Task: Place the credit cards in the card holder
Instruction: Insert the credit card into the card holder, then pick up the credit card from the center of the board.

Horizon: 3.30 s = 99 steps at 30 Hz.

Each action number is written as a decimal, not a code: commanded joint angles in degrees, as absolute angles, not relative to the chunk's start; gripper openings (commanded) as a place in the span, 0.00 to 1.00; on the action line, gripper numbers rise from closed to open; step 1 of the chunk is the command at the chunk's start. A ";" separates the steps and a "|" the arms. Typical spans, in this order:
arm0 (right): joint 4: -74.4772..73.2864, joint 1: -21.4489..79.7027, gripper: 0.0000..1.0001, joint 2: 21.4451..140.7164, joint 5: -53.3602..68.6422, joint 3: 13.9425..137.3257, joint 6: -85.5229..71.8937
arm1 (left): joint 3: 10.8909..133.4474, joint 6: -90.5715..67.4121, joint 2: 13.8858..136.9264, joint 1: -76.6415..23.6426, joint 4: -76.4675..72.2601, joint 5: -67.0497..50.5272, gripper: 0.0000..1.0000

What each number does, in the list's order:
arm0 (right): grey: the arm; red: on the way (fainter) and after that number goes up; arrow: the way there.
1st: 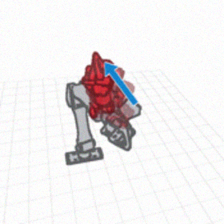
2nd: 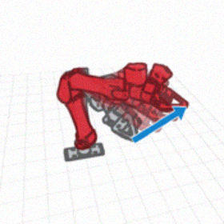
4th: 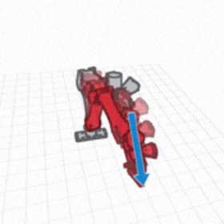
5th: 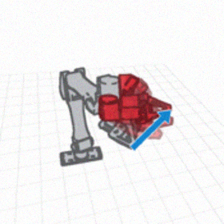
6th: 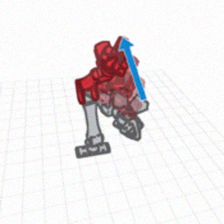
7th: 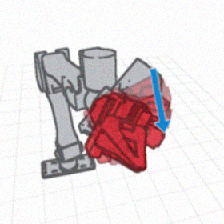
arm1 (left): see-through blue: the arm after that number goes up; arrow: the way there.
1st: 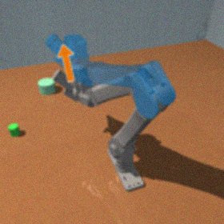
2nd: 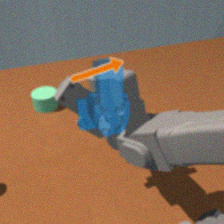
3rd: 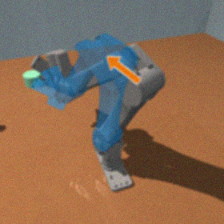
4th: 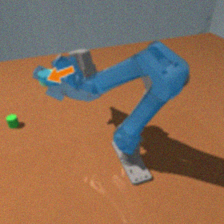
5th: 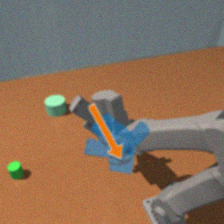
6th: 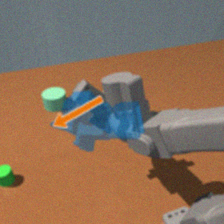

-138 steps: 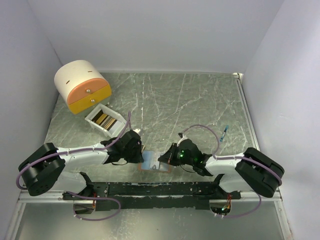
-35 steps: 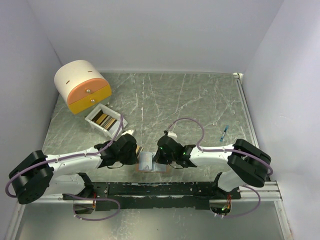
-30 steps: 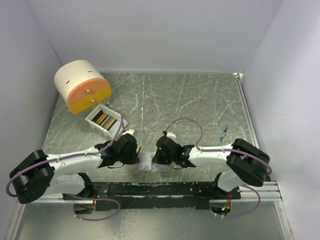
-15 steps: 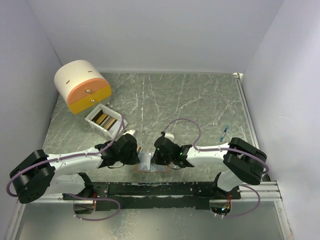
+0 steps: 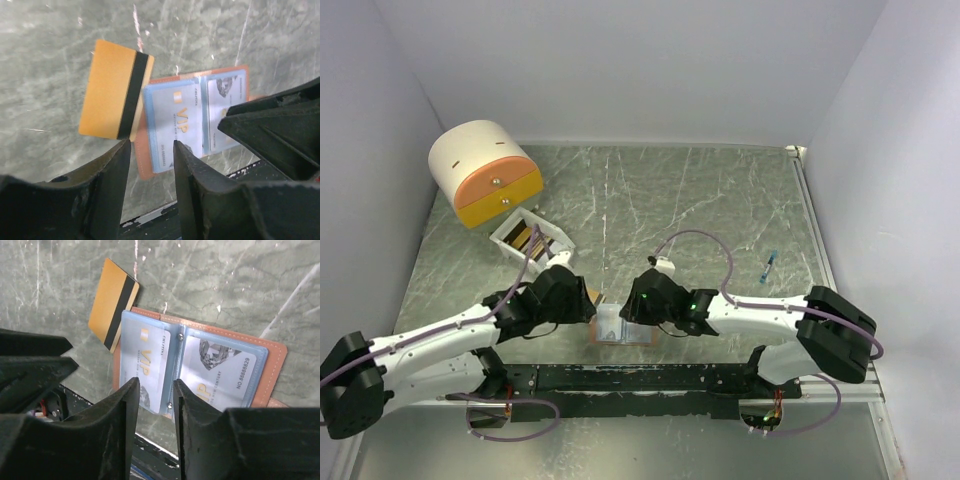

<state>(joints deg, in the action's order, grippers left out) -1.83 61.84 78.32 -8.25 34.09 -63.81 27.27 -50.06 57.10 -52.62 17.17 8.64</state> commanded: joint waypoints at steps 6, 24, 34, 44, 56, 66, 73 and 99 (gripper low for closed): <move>0.73 59.44 0.52 80.42 -8.78 40.73 -53.23 | 24.74 -48.08 53.81 -38.05 19.35 0.84 0.37; 10.36 53.37 0.63 97.57 3.13 47.80 -48.95 | 21.51 -44.81 62.11 -29.36 11.26 -8.30 0.07; 13.21 53.35 0.63 101.65 5.11 48.50 -48.96 | 19.60 -44.91 61.92 -29.36 8.83 -10.96 0.07; 16.87 53.31 0.63 101.88 8.03 47.11 -50.98 | 18.04 -44.57 63.65 -29.36 7.07 -11.46 0.07; 29.55 51.55 0.61 103.03 16.50 42.30 -56.19 | 17.47 -44.09 62.80 -29.36 7.44 -11.33 0.07; 38.23 51.62 0.56 106.58 19.61 40.52 -60.03 | 17.29 -43.42 61.93 -29.35 7.28 -11.28 0.07; 39.67 52.01 0.46 108.46 19.13 41.40 -61.37 | 15.30 -44.31 61.52 -29.36 4.88 -12.10 0.07; 39.46 50.56 0.00 90.18 16.80 32.86 -58.21 | 28.90 -49.98 38.36 -29.33 16.22 -13.93 0.52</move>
